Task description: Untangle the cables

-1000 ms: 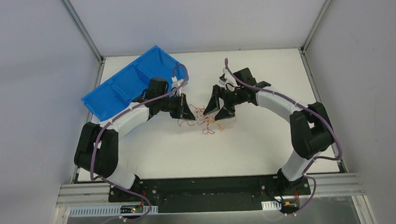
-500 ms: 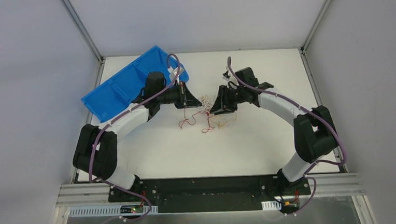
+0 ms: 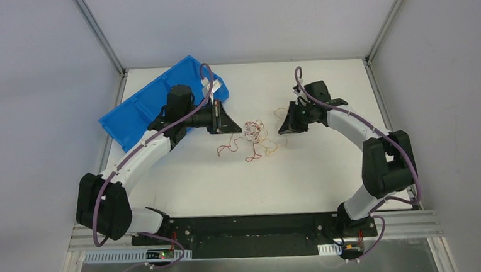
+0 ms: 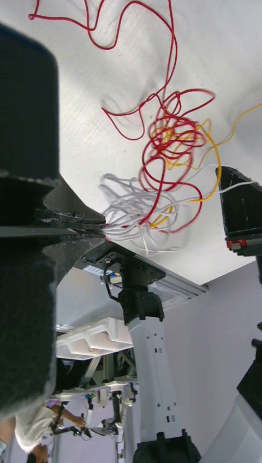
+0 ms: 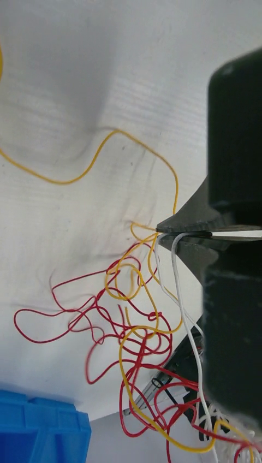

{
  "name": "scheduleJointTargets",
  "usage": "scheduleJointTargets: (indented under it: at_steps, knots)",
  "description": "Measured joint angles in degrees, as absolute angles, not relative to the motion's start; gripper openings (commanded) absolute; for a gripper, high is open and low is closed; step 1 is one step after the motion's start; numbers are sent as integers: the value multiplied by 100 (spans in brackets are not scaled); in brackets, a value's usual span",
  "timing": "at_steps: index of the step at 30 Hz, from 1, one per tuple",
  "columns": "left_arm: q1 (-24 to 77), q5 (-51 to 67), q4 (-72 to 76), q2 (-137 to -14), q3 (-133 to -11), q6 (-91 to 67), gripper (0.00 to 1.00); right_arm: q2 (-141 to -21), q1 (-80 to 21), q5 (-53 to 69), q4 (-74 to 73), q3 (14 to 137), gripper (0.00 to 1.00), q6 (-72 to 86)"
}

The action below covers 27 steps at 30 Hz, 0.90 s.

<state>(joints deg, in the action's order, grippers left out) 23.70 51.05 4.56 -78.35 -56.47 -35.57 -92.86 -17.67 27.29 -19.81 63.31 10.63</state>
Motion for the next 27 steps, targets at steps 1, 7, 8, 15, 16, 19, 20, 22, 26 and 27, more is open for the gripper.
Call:
scheduleJointTargets:
  at_steps: [1, 7, 8, 15, 16, 19, 20, 22, 26, 27]
  knots:
    - [2370, 5148, 342, -7767, -5666, -3470, 0, -9238, -1686, 2683, -2027, 6289, 0, 972]
    - [2397, 5266, -248, -7614, -5872, -2902, 0, -8844, -1435, 2589, -2456, 6230, 0, 250]
    - [2392, 5306, -314, -7592, -5889, -2842, 0, -8768, -1393, 2561, -2523, 6230, 0, 130]
    - [1894, 5721, -1271, -7365, -6519, -2231, 0, -8888, -19, 1846, -2906, 6289, 0, -646]
    - [1728, 5774, -1413, -7308, -6720, -2141, 0, -8984, 198, 1728, -2928, 6324, 0, -701]
    - [1253, 5837, -1739, -7192, -7397, -1909, 0, -9284, 845, 1345, -2956, 6440, 0, -904]
    - [1135, 5833, -1811, -7161, -7588, -1831, 0, -9336, 930, 1267, -2971, 6469, 0, -969]
    - [954, 5826, -1992, -7105, -7937, -1680, 0, -9419, 1031, 1140, -3017, 6552, 0, -1090]
    - [657, 5723, -2285, -7065, -8576, -1492, 0, -9513, 1203, 1020, -3028, 6716, 0, -1317]
    - [578, 5616, -2353, -7074, -8777, -1446, 0, -9524, 1264, 998, -3024, 6733, 0, -1378]
